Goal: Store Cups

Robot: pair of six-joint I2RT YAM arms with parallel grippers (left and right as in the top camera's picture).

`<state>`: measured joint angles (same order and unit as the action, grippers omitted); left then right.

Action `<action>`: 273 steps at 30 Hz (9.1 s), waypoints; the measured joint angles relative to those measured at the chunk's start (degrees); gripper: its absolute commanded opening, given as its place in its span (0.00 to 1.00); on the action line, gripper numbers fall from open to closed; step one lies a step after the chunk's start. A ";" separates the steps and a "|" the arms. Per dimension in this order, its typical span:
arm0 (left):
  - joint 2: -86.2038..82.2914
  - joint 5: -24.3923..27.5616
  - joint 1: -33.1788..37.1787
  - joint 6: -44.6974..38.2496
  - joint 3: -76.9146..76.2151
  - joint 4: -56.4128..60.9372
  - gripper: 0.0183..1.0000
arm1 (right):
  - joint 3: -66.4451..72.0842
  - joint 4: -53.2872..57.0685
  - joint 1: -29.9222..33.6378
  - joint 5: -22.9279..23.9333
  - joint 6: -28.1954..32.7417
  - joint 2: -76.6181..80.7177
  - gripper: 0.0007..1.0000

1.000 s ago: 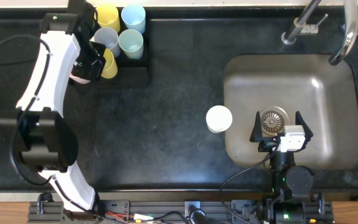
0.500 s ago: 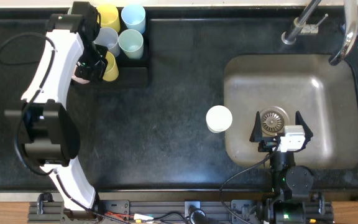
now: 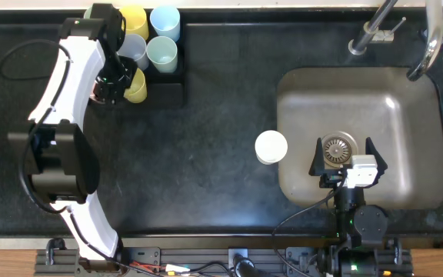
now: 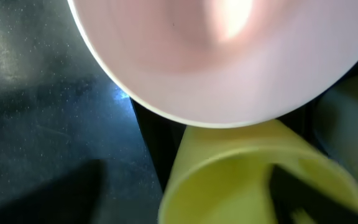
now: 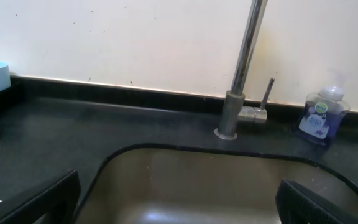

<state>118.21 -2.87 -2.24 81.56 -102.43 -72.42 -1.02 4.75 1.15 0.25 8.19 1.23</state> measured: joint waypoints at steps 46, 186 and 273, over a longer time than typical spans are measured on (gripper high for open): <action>-104.89 -3.76 -0.52 -80.13 99.76 89.13 1.00 | 0.00 -0.02 0.00 -0.02 0.02 0.04 1.00; -117.46 -0.96 -1.22 -85.15 101.94 68.00 1.00 | -83.03 73.53 -17.86 -7.61 12.46 104.30 0.04; -117.46 -0.79 -1.22 -85.18 101.92 67.98 1.00 | -154.55 77.61 -41.64 -0.68 5.99 145.79 0.04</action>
<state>0.75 -3.66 -3.46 -3.62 -0.51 -4.45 -155.57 82.37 -40.49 -0.43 14.17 147.02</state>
